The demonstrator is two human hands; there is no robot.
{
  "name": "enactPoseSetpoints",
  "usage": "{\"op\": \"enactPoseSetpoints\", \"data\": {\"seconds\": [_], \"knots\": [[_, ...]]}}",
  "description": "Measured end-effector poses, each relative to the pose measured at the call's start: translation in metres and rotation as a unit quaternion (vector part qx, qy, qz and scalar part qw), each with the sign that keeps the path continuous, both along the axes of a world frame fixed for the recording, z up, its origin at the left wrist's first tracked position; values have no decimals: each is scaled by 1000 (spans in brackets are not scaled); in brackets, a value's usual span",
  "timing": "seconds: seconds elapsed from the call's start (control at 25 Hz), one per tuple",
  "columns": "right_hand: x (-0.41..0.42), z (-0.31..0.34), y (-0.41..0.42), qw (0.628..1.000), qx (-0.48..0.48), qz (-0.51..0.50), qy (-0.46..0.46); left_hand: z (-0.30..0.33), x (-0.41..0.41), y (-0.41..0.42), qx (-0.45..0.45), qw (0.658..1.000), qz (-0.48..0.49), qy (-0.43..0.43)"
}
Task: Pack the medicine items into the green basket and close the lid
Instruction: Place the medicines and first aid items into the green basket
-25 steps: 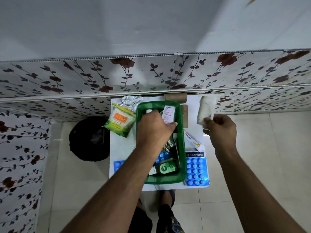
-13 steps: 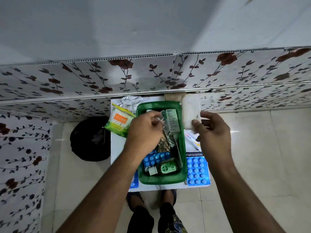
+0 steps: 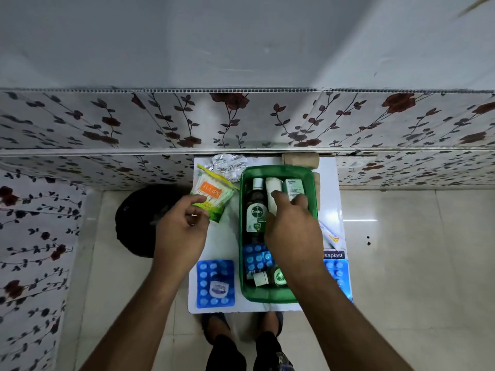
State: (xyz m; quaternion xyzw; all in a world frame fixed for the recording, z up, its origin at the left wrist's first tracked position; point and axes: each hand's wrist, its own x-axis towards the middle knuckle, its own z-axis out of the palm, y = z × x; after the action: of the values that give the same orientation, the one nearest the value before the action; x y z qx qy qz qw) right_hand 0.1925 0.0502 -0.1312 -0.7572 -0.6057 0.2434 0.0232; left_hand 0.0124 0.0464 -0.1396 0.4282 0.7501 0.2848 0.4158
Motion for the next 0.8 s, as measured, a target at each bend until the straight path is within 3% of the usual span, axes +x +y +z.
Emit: {"op": "enactPoseSetpoints", "data": {"seconds": [0.16, 0.32, 0.44, 0.56, 0.64, 0.8], "knots": [[4, 7, -1, 999, 31, 5, 38, -5, -11, -3, 3, 1000, -10, 15], [55, 33, 5, 962, 163, -169, 141, -3, -28, 0, 6, 1000, -15, 26], [94, 14, 13, 947, 101, -272, 136, -4, -33, -23, -89, 977, -187, 44], [100, -20, 26, 957, 1, -256, 134, -11, -24, -62, -143, 905, -379, 131], [96, -35, 34, 962, -30, -235, 135, -19, -18, -78, -129, 884, -413, 175], [92, -49, 42, 965, -33, -220, 141, -33, -14, -86, -95, 885, -403, 211]]}}
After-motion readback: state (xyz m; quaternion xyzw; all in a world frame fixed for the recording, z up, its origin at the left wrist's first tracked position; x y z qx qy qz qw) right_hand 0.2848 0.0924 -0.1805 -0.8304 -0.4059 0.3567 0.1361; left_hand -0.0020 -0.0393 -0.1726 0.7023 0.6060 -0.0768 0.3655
